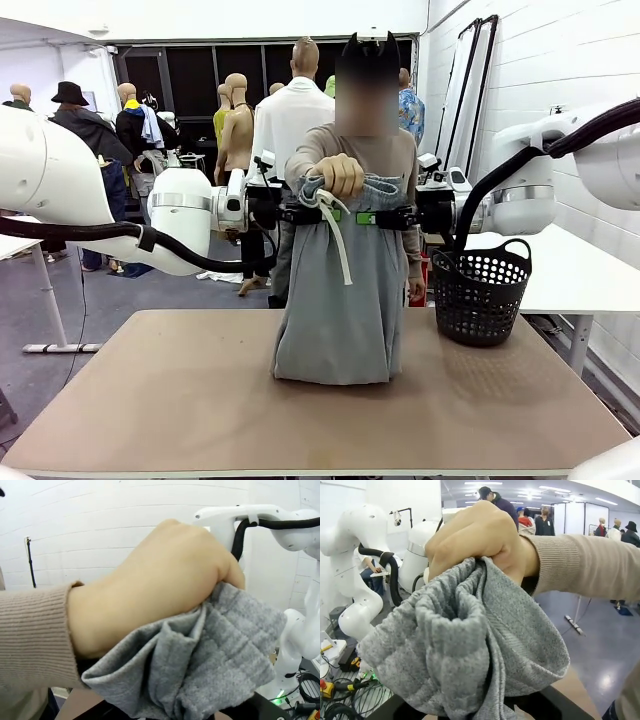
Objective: Fold the training pants.
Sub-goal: Release the ends of the Training pants and then grab the overlapped ends, then fold the Training pants in half.
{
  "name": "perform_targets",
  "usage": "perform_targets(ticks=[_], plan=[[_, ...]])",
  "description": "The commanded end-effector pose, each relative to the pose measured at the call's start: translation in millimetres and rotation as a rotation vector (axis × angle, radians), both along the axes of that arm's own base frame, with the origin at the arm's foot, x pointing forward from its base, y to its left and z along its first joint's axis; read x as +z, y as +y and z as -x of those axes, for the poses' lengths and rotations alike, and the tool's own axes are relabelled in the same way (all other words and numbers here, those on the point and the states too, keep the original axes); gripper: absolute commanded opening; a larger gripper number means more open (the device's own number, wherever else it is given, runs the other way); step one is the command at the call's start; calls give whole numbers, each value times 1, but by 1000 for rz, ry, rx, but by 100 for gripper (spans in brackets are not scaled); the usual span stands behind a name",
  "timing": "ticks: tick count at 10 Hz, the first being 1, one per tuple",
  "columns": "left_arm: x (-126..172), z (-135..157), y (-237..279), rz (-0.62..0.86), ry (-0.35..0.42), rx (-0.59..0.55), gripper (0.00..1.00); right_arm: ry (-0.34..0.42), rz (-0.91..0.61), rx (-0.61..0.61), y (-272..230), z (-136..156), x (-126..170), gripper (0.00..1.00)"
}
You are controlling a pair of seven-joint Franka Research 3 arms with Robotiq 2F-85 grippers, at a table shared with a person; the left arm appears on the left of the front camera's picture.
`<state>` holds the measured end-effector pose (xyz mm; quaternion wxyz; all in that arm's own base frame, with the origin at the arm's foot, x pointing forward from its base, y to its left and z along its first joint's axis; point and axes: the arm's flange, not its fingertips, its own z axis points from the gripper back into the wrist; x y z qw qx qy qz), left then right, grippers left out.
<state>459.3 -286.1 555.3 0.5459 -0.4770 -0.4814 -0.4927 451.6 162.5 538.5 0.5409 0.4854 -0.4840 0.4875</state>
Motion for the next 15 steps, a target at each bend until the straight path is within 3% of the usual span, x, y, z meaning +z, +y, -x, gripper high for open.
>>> perform_targets(ticks=[1,3,4,5,15], plan=[[-4,-2,5,-45,38,38,0,27,-9,52,4,-1,4,0],[-4,-10,1,-47,30,37,0,46,12,55,5,-5,2,0],[-1,-20,-1,-84,59,-4,0,12,22,39,5,-8,2,0],[-7,-3,2,-17,17,25,0,23,9,29,4,0,-7,0],[-7,-3,2,-17,17,25,0,23,9,29,4,0,-7,0]])
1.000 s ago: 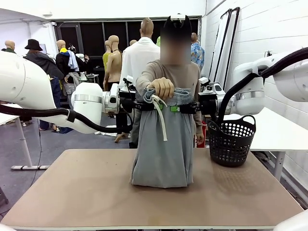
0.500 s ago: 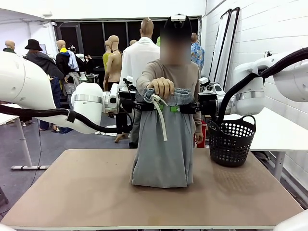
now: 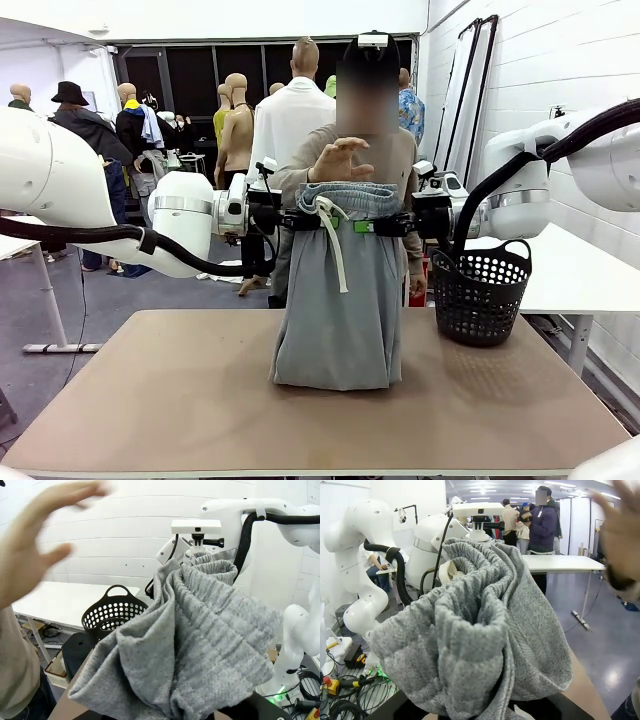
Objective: Fold the training pants.
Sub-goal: Fold the Training pants in half.
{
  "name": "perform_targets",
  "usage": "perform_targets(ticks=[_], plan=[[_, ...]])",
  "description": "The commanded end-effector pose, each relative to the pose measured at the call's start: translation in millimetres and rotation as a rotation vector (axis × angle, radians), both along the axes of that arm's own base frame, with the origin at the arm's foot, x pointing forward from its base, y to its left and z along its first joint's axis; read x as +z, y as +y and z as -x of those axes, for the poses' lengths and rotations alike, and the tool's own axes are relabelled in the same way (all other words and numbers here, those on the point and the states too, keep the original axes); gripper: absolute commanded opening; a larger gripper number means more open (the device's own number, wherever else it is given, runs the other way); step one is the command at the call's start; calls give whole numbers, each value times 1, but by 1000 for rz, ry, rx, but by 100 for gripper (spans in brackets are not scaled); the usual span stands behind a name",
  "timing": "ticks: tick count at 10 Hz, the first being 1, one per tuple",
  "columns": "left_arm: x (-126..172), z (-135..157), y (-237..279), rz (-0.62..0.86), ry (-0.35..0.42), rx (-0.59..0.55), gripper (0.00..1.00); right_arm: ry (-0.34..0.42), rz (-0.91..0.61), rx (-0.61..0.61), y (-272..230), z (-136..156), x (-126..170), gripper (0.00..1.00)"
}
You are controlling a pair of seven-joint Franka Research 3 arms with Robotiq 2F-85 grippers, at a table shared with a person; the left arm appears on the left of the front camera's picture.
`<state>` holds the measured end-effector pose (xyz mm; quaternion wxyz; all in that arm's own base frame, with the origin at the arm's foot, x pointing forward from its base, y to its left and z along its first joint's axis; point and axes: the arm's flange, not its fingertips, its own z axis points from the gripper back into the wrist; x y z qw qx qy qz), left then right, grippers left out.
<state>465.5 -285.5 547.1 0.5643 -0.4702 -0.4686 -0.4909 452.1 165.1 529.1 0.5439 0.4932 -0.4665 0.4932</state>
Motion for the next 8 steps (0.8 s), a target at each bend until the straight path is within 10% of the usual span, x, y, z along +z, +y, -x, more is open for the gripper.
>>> perform_targets(ticks=[1,8], plan=[[1,3,2,19,-10,11,0,-1,-8,2,1,1,2,0],[1,3,2,19,-10,11,0,-1,-8,2,1,1,2,0]])
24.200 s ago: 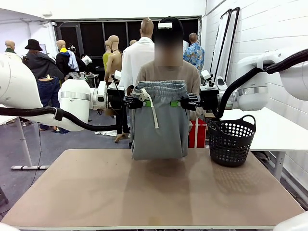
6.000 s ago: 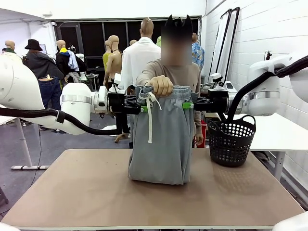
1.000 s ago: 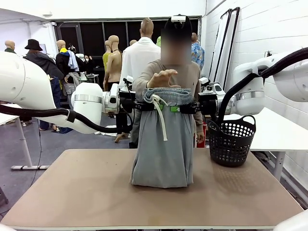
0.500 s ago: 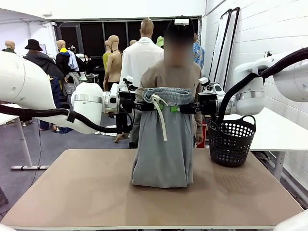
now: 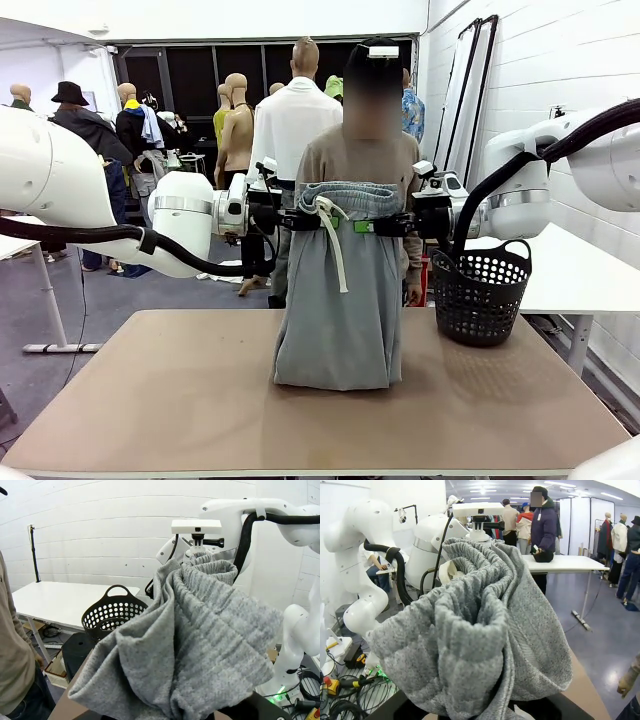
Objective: Fold the training pants.
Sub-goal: Fold the Training pants in half.
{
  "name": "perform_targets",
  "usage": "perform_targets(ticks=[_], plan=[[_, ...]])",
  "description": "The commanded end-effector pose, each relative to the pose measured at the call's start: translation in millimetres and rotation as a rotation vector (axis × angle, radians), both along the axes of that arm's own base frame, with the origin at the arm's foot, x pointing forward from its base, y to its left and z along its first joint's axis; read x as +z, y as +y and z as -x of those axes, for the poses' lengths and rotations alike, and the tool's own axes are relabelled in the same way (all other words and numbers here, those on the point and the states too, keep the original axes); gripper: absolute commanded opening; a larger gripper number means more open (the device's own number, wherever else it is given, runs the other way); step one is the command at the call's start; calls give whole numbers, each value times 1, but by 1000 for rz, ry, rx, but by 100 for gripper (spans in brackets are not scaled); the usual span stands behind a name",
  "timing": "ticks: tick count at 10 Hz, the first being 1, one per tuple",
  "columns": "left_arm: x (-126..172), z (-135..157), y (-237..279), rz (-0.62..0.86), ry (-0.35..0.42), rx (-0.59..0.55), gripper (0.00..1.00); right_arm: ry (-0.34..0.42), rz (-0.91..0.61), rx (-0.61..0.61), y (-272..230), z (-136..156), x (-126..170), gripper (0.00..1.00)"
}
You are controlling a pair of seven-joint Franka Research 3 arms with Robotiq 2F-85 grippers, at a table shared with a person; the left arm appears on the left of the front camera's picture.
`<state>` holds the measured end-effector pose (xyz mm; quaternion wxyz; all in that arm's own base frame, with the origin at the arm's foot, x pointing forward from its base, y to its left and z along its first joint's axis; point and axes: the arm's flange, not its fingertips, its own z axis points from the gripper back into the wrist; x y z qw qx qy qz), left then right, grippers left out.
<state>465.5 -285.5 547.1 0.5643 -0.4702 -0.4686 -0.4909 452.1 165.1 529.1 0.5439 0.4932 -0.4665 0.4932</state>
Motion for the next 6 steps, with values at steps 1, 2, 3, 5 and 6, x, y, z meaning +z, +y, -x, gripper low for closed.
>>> perform_targets(ticks=[1,2,3,5,6], plan=[[1,3,2,19,-10,11,0,-1,-8,2,1,1,2,0],[1,3,2,19,-10,11,0,-1,-8,2,1,1,2,0],[1,3,2,19,-10,11,0,-1,-8,2,1,1,2,0],[1,3,2,19,-10,11,0,-1,-8,2,1,1,2,0],[1,3,2,19,-10,11,0,-1,-8,2,1,1,2,0]])
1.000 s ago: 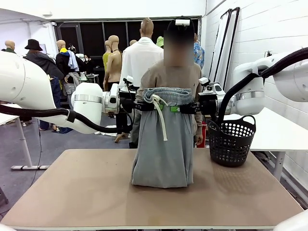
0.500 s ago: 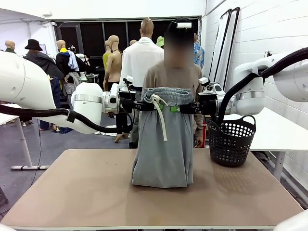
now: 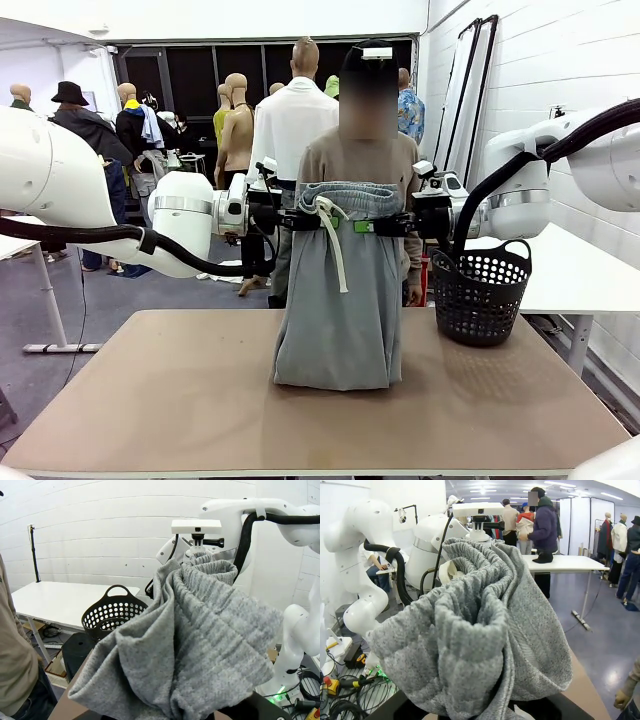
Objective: Fold the training pants.
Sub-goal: Fold the Training pants in half.
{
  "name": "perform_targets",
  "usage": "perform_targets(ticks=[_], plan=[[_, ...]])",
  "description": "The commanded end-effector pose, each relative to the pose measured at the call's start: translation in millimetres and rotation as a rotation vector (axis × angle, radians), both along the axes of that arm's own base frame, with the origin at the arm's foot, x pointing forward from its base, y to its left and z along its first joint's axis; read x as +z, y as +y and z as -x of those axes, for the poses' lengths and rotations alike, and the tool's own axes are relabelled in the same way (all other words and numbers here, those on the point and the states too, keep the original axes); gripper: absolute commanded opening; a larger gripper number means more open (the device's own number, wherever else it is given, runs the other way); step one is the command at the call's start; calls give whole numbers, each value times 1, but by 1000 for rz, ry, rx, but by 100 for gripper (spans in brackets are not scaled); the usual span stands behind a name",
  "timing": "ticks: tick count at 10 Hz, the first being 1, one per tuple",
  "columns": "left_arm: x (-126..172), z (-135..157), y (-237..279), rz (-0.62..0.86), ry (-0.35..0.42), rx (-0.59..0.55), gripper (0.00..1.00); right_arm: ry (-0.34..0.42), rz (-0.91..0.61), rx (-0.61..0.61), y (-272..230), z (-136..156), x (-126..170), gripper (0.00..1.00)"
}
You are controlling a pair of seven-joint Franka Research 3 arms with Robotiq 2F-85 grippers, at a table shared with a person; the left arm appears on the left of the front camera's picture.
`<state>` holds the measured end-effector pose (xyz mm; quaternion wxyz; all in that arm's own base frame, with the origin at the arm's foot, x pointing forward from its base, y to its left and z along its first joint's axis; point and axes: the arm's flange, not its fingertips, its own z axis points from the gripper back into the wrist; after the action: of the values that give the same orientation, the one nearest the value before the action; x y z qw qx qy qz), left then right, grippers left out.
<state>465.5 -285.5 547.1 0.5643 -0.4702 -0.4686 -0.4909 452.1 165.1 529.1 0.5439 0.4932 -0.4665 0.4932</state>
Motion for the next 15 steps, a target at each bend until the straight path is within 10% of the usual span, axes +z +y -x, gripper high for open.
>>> perform_targets(ticks=[1,9,15], plan=[[1,3,2,19,-10,11,0,-1,-8,2,1,1,2,0],[0,0,0,0,0,0,0,0,0,0,0,0,0,0],[20,-48,16,-36,-35,71,0,-69,82,44,30,-67,38,0]])
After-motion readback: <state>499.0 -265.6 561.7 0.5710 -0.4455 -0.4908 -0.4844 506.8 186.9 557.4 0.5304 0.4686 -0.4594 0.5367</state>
